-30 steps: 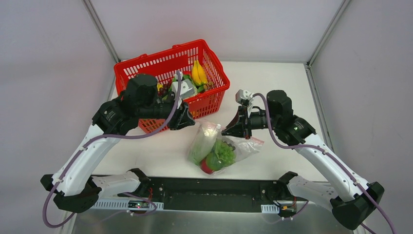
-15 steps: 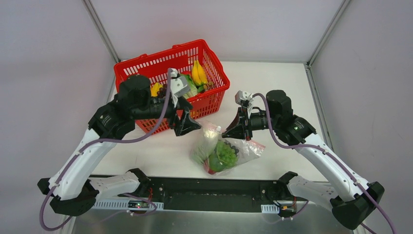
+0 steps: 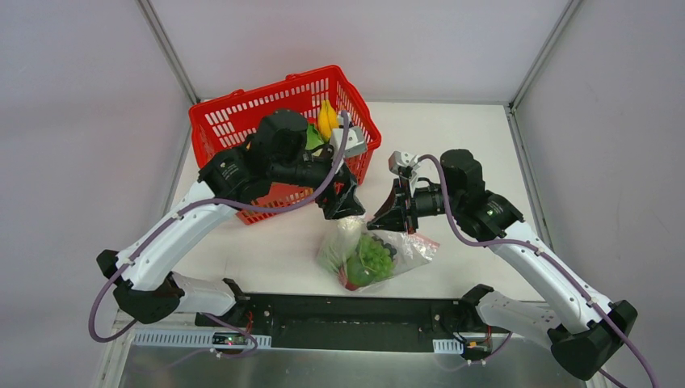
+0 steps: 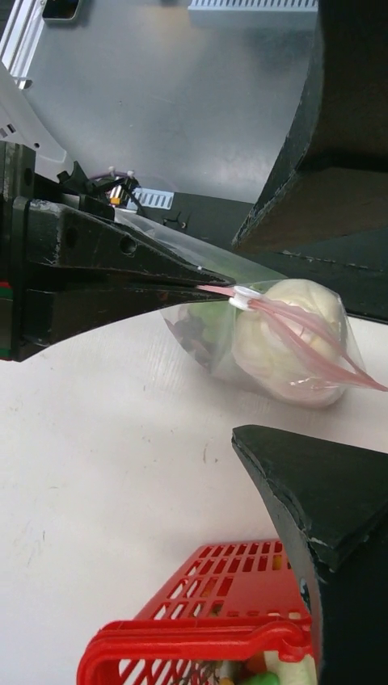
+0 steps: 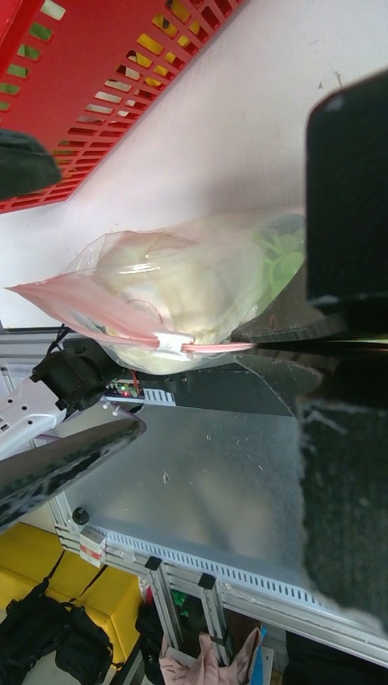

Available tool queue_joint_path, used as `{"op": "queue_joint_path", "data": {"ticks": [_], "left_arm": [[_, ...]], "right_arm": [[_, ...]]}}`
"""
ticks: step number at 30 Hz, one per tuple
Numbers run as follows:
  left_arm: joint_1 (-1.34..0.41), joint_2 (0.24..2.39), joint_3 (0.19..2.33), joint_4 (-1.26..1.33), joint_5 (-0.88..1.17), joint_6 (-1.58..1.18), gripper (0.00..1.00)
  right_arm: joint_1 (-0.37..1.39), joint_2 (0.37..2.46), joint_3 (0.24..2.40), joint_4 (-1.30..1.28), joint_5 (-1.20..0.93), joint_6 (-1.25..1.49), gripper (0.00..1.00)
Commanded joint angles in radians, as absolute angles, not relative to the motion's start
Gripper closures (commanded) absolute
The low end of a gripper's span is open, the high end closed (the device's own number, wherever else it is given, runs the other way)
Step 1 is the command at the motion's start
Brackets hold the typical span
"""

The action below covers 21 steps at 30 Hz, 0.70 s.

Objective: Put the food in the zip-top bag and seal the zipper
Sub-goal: Zip the zipper food storage bag at the center of the board.

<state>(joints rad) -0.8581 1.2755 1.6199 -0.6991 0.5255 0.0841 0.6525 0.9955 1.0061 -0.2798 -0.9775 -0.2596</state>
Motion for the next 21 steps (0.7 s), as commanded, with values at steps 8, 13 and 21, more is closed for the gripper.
{"op": "queue_joint_path", "data": {"ticks": [8, 13, 21], "left_arm": [[-0.881, 1.354, 1.659, -0.756, 0.614, 0.133, 0.49], [-0.882, 1.352, 1.652, -0.78, 0.614, 0.145, 0.66], [-0.882, 1.343, 1.651, -0.805, 0.62, 0.167, 0.87]], "right_arm": [[0.659, 0.964, 1.032, -0.169, -1.011, -0.229, 1.0], [0.66, 0.963, 1.028, -0.163, -1.004, -0.227, 1.0], [0.66, 0.962, 1.023, -0.156, -0.997, -0.222, 1.0]]}}
